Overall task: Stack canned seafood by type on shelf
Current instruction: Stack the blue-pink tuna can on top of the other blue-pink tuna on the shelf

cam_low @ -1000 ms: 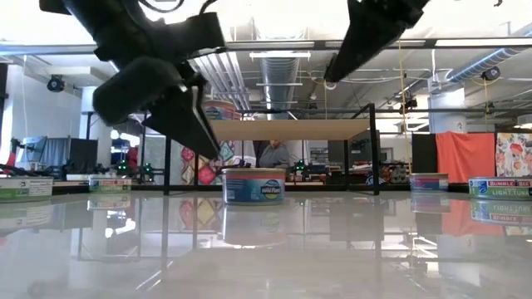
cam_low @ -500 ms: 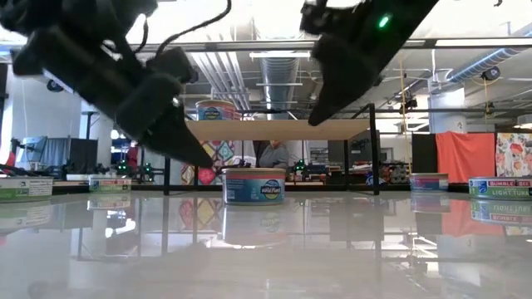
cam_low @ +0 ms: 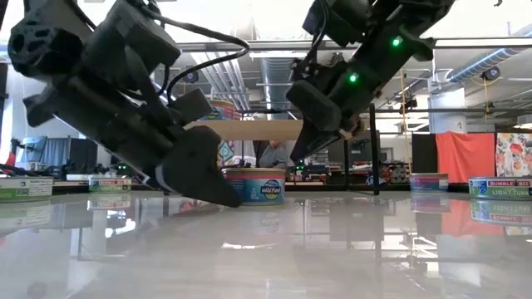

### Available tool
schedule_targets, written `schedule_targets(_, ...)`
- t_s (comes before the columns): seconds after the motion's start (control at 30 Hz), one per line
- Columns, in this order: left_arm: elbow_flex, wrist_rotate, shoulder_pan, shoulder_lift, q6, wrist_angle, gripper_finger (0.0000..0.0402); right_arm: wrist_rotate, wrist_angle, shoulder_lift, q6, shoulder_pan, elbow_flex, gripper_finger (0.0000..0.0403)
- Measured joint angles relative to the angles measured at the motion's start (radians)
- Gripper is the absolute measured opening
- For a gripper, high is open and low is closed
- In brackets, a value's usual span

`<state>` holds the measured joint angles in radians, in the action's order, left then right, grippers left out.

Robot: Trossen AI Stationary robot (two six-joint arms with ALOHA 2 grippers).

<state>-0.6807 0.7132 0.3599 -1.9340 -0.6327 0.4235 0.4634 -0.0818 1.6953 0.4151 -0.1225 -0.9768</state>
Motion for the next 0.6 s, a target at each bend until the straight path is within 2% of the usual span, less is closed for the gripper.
schedule_targets(0.27, 0.010, 0.028, -0.006, -0.059, 0.040, 0.133, 0.0339, -0.002, 0.021, 0.068, -0.038, 0.018, -0.015, 0.0013)
schedule_targets(0.43, 0.021, 0.017, -0.009, -0.075, 0.148, 0.257, 0.0339, -0.002, 0.020, 0.145, -0.042, 0.038, -0.057, 0.0013)
schedule_targets(0.6, 0.021, 0.057, -0.007, -0.073, 0.199, 0.263, 0.0339, -0.083, 0.008, 0.194, -0.052, 0.036, -0.106, 0.0013)
